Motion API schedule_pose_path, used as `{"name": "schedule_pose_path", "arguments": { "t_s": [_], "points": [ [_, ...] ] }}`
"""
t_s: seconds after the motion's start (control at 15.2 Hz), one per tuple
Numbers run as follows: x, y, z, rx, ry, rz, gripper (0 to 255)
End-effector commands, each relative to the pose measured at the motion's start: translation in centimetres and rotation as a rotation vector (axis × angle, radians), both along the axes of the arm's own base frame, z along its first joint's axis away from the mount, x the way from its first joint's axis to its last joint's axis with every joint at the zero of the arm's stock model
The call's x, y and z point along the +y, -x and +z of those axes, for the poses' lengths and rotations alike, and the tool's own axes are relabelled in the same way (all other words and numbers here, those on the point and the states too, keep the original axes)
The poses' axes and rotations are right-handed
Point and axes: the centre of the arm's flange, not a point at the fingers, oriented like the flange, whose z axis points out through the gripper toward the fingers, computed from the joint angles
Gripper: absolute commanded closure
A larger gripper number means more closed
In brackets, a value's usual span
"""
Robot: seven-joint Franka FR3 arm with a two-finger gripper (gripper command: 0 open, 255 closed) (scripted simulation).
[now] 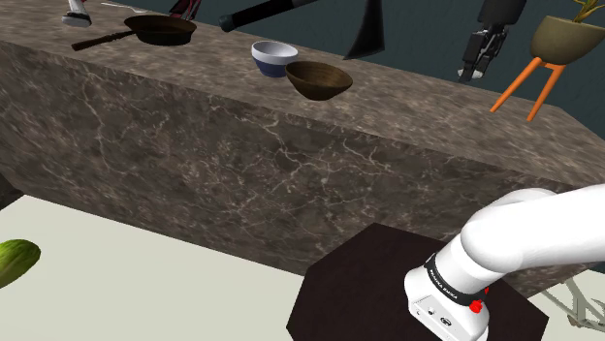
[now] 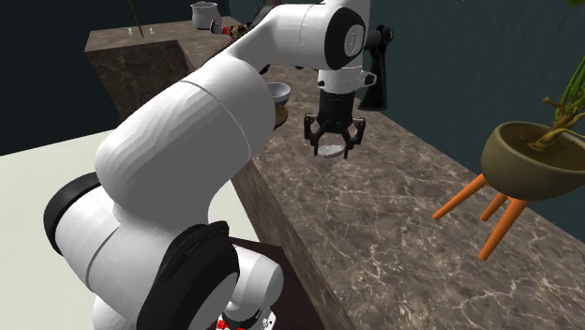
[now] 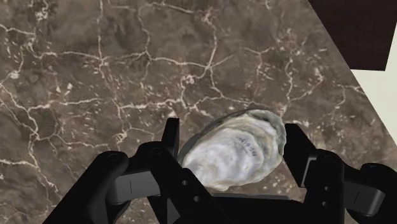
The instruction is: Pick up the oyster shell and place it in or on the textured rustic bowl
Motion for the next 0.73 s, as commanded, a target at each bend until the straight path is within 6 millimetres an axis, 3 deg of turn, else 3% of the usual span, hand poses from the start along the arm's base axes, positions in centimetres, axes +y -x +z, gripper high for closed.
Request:
{"name": "schedule_pose_path", "arguments": {
  "t_s": [0.0, 0.13, 0.66],
  "points": [
    [0.0, 0.0, 1.0, 0.000, 0.000, 0.000, 255],
    [0.0, 0.0, 1.8, 0.000, 0.000, 0.000, 255],
    [7.6, -7.4, 2.0, 0.000, 0.000, 0.000, 255]
  ]
}}
